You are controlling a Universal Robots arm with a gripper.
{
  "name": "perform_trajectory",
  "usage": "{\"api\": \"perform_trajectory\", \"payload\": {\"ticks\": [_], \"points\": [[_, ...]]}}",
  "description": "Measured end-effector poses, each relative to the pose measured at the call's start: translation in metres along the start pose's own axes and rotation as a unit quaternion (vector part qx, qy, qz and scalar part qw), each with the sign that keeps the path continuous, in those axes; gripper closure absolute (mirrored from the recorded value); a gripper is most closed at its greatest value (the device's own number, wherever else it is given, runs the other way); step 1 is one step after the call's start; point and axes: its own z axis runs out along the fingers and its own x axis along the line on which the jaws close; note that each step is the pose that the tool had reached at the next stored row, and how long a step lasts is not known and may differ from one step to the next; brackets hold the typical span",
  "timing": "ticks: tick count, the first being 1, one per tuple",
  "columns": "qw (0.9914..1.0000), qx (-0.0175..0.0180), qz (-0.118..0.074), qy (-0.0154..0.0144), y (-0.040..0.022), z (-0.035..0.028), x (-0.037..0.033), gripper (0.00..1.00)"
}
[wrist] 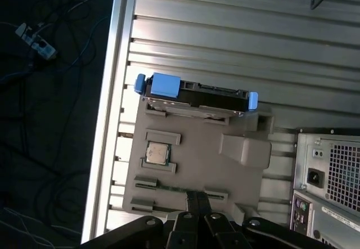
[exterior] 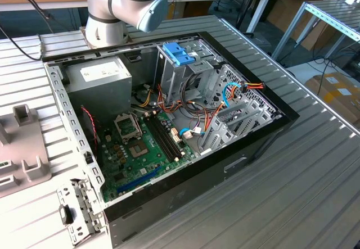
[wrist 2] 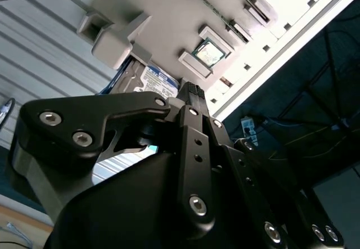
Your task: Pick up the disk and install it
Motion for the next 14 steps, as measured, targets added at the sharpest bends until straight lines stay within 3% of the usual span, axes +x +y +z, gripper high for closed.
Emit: {"api": "perform_trajectory", "payload": {"ticks": [14], "points": [[0.99925,-0.0009,-0.039,0.0017,0.0,0.0,0.0,0.89]]}}
